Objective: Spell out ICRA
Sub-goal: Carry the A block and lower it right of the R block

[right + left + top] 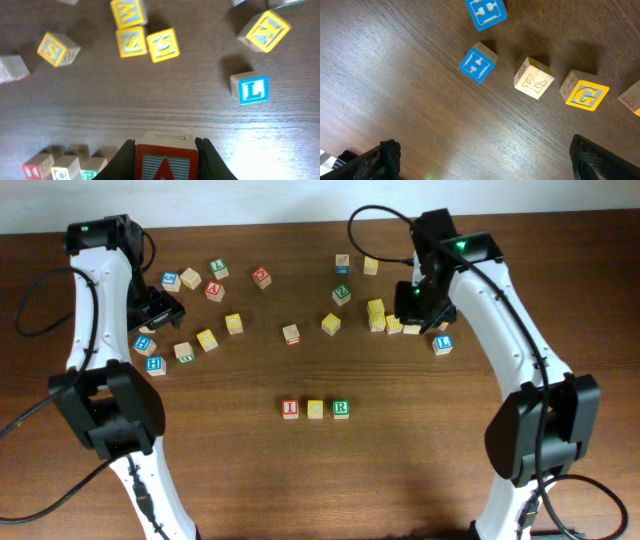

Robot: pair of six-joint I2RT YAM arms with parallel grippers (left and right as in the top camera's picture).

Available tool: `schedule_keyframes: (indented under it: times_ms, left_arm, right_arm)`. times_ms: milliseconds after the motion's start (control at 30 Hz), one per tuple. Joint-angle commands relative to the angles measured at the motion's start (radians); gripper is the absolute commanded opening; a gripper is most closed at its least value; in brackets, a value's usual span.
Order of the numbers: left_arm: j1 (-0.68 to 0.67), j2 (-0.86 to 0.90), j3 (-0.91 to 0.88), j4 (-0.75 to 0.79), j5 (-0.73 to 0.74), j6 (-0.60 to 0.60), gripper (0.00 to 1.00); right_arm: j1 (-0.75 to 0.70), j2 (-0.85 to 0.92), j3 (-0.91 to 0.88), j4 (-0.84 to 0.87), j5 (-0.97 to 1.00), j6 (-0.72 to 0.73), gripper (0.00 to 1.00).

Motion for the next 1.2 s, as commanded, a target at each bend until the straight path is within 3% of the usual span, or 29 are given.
schedule_keyframes:
  times_ms: [0,167,367,500,1167]
  left_arm:
    - [0.007,-0.010,0.013,-0.001,-0.014,0.008,0.99]
    - [0.007,-0.010,0.013,-0.001,-0.014,0.009,0.99]
    - [0.007,-0.010,0.013,-0.001,-0.014,0.008,0.99]
    - [0.007,-0.010,0.013,-0.001,-0.014,0.009,0.99]
    - [0.007,-0.010,0.013,-0.001,-0.014,0.009,0.99]
  right_arm:
    - [0.084,-0.023,-0.075,0.012,-0.025,-0.025,0.21]
    - [0.233,-0.023,-0.343,0.170,-0.025,0.072,0.21]
    - [0.354,-0.023,-0.437,0.199,-0.019,0.100,0.21]
    - [0.356,-0.023,-0.508,0.262,-0.013,0.100,0.21]
    - [0.338,-0.023,-0.522,0.262,0.002,0.126,0.21]
